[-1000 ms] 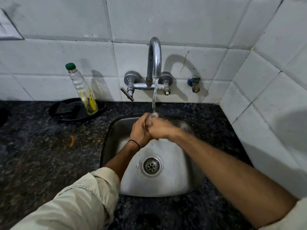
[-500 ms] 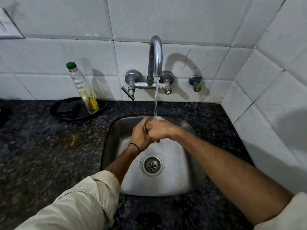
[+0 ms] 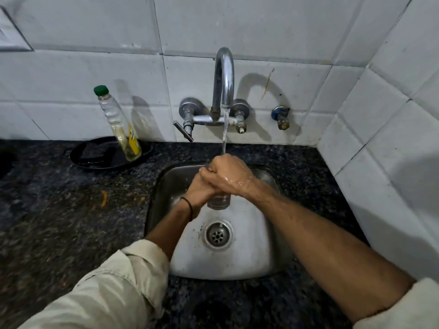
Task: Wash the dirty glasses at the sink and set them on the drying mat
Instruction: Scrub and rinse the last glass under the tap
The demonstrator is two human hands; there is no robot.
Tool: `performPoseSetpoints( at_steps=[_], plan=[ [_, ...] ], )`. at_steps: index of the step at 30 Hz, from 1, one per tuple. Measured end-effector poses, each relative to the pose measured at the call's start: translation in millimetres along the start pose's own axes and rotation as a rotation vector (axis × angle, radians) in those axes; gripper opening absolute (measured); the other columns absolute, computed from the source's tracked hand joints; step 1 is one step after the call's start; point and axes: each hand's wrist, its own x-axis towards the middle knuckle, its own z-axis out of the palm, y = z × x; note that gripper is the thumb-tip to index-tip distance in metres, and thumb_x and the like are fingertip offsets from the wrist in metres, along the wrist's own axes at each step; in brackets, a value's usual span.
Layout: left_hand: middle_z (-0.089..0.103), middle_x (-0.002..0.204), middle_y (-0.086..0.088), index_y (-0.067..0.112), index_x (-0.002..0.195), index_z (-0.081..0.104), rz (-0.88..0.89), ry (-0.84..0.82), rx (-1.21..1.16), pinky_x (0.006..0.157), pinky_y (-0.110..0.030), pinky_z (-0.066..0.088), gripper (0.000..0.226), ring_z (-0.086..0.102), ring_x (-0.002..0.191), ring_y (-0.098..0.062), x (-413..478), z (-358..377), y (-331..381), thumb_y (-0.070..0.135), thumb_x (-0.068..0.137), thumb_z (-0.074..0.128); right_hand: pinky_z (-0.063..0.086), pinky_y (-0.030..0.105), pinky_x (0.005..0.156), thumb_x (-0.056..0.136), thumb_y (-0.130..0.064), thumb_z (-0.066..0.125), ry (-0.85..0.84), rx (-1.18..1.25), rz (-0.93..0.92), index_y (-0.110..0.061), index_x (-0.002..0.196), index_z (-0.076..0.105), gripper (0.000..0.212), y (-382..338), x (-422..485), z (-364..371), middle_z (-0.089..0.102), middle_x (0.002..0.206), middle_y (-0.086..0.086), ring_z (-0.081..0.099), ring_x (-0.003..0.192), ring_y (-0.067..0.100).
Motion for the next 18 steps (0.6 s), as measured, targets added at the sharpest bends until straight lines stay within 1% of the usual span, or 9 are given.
performPoseSetpoints(
  at_steps=[3,5,8,10,12,14,15,16,18],
  plan=[
    [0.069,0.092,-0.003,0.015,0.099,0.061,0.016,0.068,0.006,0.068,-0.022,0.056,0.011,0.066,0.083,-0.012,-0.4,6.1,2.8,0.017,0.090,0.067,0.047,0.034,0.072,0.098,-0.040,0.048,0.119,0.053,0.069,-0.018,0.057,0.053,0.047,-4.9,-3.4,2.7,0.051,0.055,-0.001,0.053,0.055,0.019],
    [0.068,0.094,-0.005,0.011,0.111,0.056,0.035,0.230,0.048,0.065,-0.023,0.051,0.019,0.065,0.082,-0.016,-3.4,21.8,7.5,0.020,0.096,0.058,0.044,0.039,0.086,0.101,-0.045,0.044,0.245,0.084,0.266,-0.017,0.065,0.055,0.047,-13.8,-0.8,9.9,0.052,0.061,-0.005,0.052,0.064,0.020],
    [0.066,0.105,-0.008,0.014,0.117,0.051,0.022,0.406,0.136,0.073,-0.024,0.038,0.021,0.063,0.098,-0.025,-9.2,33.9,8.5,0.026,0.099,0.052,0.048,0.039,0.087,0.100,-0.047,0.048,0.340,0.254,0.397,-0.020,0.070,0.054,0.041,-18.8,-0.8,25.7,0.055,0.067,-0.008,0.056,0.070,0.017],
    [0.065,0.096,-0.005,0.012,0.107,0.052,0.078,0.408,0.118,0.068,-0.017,0.039,0.012,0.063,0.091,-0.024,-4.7,29.0,0.2,0.022,0.100,0.051,0.049,0.036,0.078,0.101,-0.040,0.052,0.370,0.316,0.260,-0.024,0.072,0.052,0.033,-12.7,-10.0,37.1,0.055,0.067,-0.007,0.057,0.069,0.014],
    [0.062,0.085,0.006,0.011,0.096,0.055,0.129,0.354,0.021,0.067,-0.015,0.046,0.004,0.061,0.082,-0.017,-1.7,19.4,-8.7,0.015,0.097,0.055,0.045,0.029,0.076,0.100,-0.033,0.055,0.323,0.347,0.018,-0.023,0.080,0.057,0.023,3.8,-21.6,42.0,0.058,0.076,-0.007,0.056,0.074,0.009],
    [0.065,0.085,0.009,0.011,0.096,0.059,0.199,0.308,-0.007,0.077,-0.020,0.051,0.013,0.063,0.080,-0.011,-2.3,8.2,-11.6,0.015,0.087,0.066,0.044,0.030,0.083,0.099,-0.029,0.057,0.265,0.251,-0.249,-0.022,0.091,0.063,0.013,27.3,-28.3,34.4,0.062,0.087,-0.005,0.054,0.083,0.008],
    [0.068,0.087,0.008,0.013,0.098,0.060,0.209,0.292,-0.032,0.077,-0.016,0.050,0.020,0.064,0.081,-0.006,-3.9,5.1,-11.9,0.018,0.081,0.071,0.043,0.035,0.088,0.099,-0.030,0.057,0.255,0.128,-0.340,-0.021,0.093,0.064,0.013,40.5,-27.5,30.4,0.064,0.090,-0.004,0.053,0.086,0.009],
    [0.069,0.087,0.007,0.013,0.098,0.061,0.207,0.270,-0.063,0.073,-0.011,0.048,0.025,0.063,0.079,0.000,-5.2,4.7,-9.8,0.017,0.078,0.074,0.040,0.039,0.093,0.100,-0.036,0.055,0.245,0.009,-0.384,-0.023,0.093,0.064,0.018,49.4,-25.8,26.2,0.065,0.090,-0.004,0.052,0.086,0.010],
    [0.067,0.087,0.007,0.006,0.099,0.060,0.212,0.244,-0.145,0.069,-0.006,0.045,0.021,0.060,0.073,0.007,-8.5,10.7,-3.4,0.006,0.082,0.072,0.038,0.038,0.092,0.098,-0.053,0.048,0.192,-0.057,-0.308,-0.028,0.083,0.062,0.032,47.3,-23.3,18.6,0.061,0.083,-0.008,0.048,0.080,0.007]
  ],
)
